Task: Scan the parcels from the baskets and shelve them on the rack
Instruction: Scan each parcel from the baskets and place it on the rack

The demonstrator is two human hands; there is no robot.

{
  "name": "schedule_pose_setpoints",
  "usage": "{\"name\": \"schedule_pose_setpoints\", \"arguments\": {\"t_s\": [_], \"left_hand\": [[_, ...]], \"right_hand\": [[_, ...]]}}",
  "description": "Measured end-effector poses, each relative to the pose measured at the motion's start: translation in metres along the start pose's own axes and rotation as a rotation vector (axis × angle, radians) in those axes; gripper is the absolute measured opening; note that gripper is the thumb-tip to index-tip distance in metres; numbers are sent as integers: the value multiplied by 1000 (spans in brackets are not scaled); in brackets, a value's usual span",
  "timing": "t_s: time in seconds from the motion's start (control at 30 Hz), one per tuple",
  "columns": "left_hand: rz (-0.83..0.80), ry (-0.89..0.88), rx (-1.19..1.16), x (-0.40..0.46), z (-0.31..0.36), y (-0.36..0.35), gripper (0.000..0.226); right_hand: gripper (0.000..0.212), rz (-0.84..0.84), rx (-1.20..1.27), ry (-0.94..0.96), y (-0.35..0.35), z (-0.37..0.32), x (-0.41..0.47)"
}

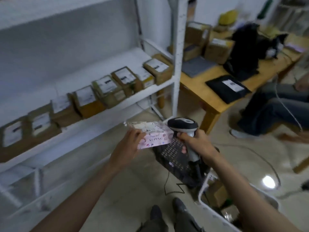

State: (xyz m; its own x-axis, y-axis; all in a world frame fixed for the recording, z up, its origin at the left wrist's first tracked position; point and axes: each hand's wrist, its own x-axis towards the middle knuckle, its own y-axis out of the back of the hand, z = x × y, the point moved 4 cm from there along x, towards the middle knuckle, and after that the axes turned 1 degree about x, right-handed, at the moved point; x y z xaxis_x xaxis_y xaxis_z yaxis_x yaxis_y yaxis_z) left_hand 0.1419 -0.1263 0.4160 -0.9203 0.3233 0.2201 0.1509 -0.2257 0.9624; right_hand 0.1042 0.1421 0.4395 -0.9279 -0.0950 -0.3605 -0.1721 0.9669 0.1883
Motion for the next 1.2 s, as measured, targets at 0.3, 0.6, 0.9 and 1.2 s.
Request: {"name": "schedule_pose_setpoints", "arguments": {"t_s": [0.3, 0.6, 0.9, 1.2], "left_hand": [[215, -27, 494, -46, -44, 60, 49], [-31, 10, 738, -58, -73, 119, 82], [-170, -24, 914, -56, -77, 162, 74], [-119, -34, 907, -49, -71, 187, 81]], "right_hand": [[12, -400, -75, 139, -60, -71, 38], [11, -648, -289, 387, -95, -125, 38], [20, -713, -457, 560, -115, -147, 36], [14, -808, -319, 568, -116, -171, 34]]}}
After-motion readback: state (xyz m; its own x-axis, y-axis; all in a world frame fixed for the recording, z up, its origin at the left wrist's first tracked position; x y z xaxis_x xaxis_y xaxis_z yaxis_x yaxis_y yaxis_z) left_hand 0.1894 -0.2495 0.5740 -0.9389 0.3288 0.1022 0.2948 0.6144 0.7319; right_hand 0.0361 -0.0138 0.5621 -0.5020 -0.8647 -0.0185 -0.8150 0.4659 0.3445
